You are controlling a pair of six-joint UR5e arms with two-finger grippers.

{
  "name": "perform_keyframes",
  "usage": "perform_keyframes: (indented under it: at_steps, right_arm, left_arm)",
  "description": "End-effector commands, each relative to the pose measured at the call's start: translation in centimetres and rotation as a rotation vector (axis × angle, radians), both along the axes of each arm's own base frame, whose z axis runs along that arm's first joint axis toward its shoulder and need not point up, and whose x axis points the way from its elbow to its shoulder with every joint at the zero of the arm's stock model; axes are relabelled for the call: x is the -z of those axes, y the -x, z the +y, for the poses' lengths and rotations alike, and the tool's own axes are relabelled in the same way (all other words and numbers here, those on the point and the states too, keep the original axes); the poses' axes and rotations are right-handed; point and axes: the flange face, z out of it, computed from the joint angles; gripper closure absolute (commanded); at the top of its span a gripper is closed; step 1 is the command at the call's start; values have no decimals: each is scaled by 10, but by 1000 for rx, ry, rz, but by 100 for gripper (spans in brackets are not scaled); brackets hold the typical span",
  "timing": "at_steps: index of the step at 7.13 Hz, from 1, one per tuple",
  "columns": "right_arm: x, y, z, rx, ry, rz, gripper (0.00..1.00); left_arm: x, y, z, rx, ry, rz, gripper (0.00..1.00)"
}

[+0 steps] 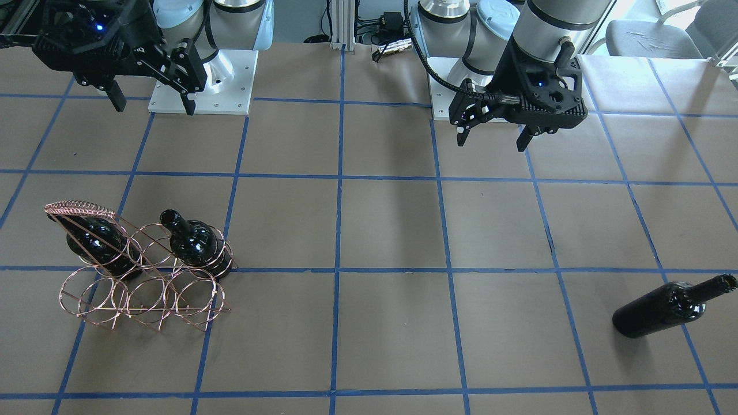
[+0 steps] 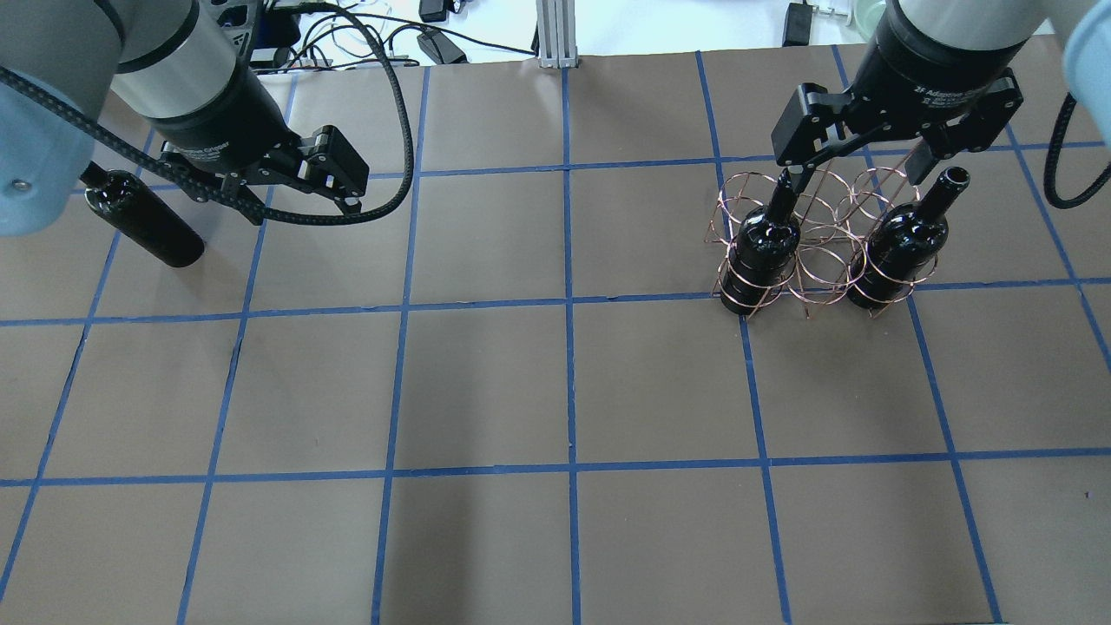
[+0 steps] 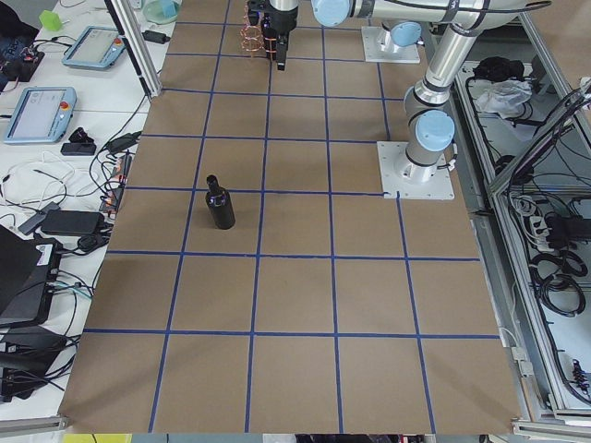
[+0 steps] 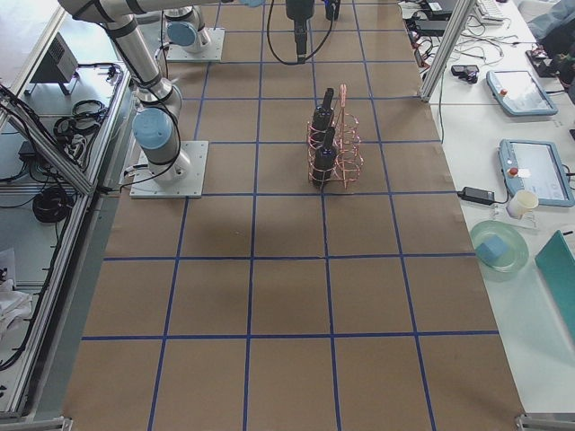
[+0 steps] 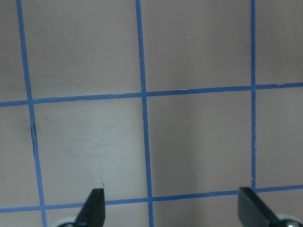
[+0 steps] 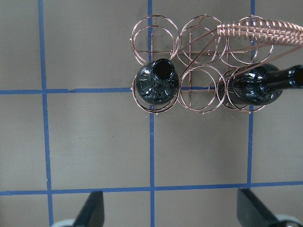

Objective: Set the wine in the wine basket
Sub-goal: 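Move the open left gripper down toward the lying dark wine bottle, then close the left gripper on the bottle neck and lift it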

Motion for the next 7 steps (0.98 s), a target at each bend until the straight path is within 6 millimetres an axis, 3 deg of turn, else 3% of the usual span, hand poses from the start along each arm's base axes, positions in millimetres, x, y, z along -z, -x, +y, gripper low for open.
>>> perform_keyframes:
  at_steps: [1, 3, 4, 7]
  right_arm:
    - [0, -1, 0, -1, 0, 0, 0]
    - [0, -1, 0, -2, 1, 0, 0]
    - [0, -1, 0, -2, 0, 0, 0]
    - [0, -1, 1, -2, -2, 0, 0]
  left_arm:
    - [1, 0, 1, 10, -6, -2, 0]
    - [0, -8, -3, -4, 1, -10, 0]
    - [2, -34, -11, -36, 0, -6, 0]
    - [3, -136, -37, 34, 10, -15, 0]
